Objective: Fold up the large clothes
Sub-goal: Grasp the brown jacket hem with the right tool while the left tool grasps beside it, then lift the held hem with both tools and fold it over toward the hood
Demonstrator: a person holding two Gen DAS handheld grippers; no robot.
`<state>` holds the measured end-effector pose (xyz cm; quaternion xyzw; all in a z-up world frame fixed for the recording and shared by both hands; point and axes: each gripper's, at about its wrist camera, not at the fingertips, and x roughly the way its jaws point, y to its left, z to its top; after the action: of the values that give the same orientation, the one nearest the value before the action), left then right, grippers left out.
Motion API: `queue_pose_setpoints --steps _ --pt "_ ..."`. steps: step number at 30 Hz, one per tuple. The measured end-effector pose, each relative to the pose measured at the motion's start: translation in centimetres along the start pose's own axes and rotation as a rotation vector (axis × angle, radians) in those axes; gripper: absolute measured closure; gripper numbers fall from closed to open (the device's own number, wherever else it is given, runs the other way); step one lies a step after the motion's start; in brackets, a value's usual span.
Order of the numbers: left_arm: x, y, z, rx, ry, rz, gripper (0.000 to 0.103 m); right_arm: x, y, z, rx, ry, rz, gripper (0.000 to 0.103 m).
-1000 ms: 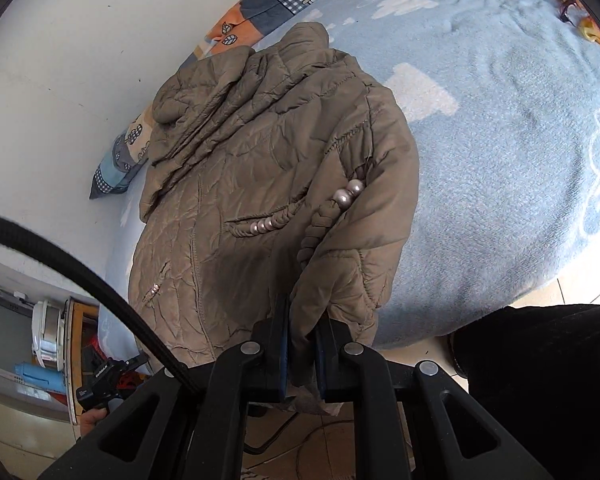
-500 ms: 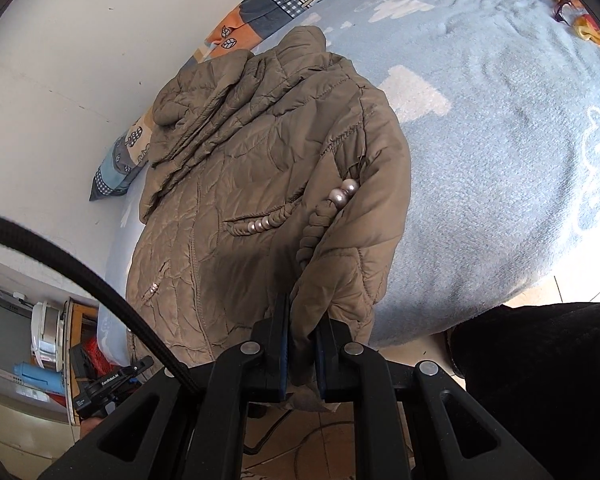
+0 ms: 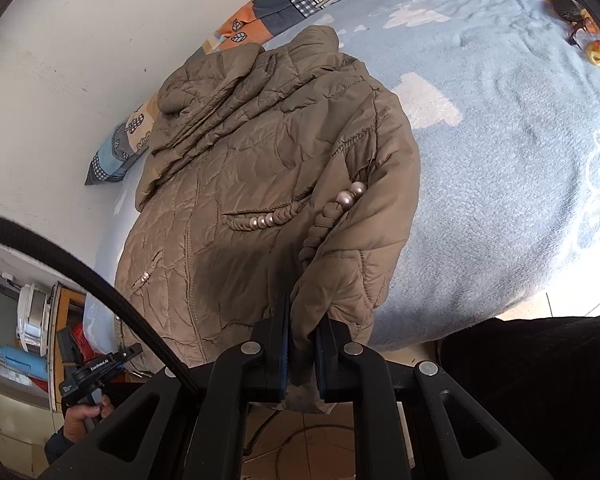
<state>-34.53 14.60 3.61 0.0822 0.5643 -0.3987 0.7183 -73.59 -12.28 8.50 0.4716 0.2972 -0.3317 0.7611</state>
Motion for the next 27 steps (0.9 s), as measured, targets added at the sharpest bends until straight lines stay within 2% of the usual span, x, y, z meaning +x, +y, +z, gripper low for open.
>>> queue_pose_setpoints --steps 3,9,17,27 --pt "-2.3 -1.1 -0.1 0.037 -0.083 -0.001 0.084 -0.5 -0.2 0.0 0.005 -0.007 0.020 0.092" --pt "-5.1 -2.8 0.2 0.132 -0.193 -0.074 0.084 -2.6 0.4 0.5 -0.036 -0.059 0.057 0.092" --pt "-7.4 -4.9 2.3 0.260 -0.280 -0.109 0.084 -5.9 2.0 2.3 -0.137 -0.170 0.050 0.093" --pt "-10.4 -5.8 6.2 0.282 -0.387 -0.145 0.084 -9.1 4.9 6.3 -0.228 -0.313 0.011 0.093"
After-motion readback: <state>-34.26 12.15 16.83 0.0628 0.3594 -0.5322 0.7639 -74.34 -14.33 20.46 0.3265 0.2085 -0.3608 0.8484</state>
